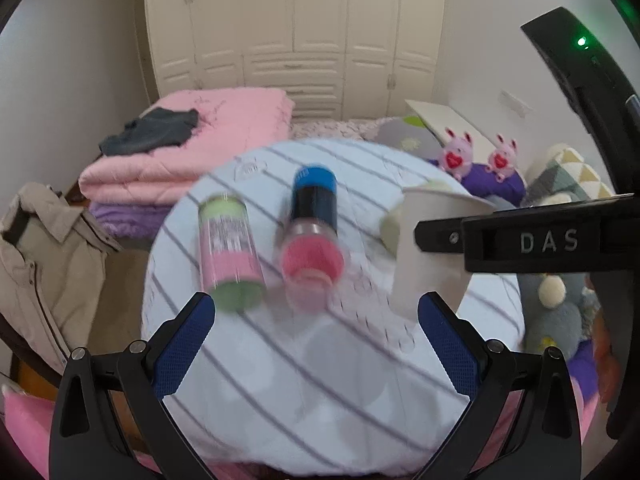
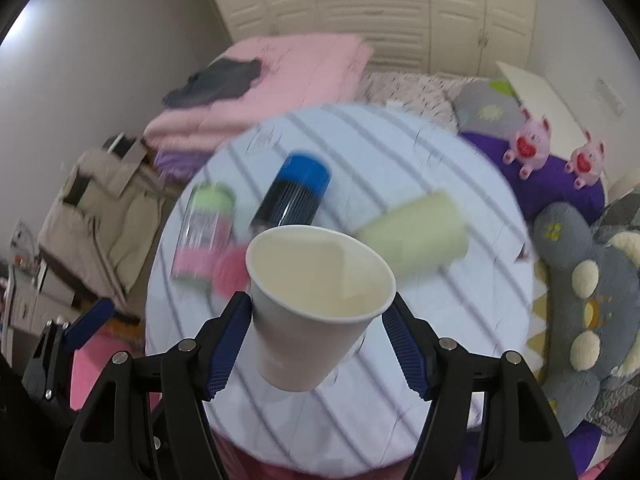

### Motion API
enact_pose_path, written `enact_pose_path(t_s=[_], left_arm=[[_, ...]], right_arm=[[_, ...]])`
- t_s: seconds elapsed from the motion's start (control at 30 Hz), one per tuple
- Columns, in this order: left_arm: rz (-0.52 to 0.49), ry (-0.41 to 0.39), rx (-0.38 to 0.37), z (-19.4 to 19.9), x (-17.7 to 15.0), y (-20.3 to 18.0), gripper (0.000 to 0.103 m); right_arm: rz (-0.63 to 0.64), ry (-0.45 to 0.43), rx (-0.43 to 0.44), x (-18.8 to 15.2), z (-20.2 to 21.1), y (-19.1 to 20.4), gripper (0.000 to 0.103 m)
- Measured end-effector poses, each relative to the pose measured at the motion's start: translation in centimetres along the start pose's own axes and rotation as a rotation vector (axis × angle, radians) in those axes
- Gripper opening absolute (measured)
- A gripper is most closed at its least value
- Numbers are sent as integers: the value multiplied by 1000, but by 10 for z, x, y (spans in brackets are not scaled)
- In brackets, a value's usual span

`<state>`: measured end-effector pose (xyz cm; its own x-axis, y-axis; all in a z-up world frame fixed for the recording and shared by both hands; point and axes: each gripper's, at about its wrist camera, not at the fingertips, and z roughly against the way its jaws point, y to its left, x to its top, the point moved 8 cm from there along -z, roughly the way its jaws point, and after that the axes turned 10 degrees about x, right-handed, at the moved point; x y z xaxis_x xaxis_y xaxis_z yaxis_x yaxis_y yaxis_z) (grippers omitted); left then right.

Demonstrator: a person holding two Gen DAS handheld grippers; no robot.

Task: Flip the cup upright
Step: 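Carry the white paper cup with the right gripper toward the left gripper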

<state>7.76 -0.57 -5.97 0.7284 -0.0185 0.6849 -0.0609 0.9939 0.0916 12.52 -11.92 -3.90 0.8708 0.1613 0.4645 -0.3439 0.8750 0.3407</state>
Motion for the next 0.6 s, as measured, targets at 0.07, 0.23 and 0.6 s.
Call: enact_pose_path(t_s=[0.07, 0.23, 0.6], left_arm=[[-1, 13, -19, 3, -15, -1, 103], [-18, 38, -43, 7, -44, -5, 103], [-9, 118, -33, -19, -64, -7, 103]], right_arm=[[1, 38, 11, -19, -9, 6, 69], [2, 109, 39, -58, -26, 13, 69], [-54, 208, 155, -79, -76, 28, 70]])
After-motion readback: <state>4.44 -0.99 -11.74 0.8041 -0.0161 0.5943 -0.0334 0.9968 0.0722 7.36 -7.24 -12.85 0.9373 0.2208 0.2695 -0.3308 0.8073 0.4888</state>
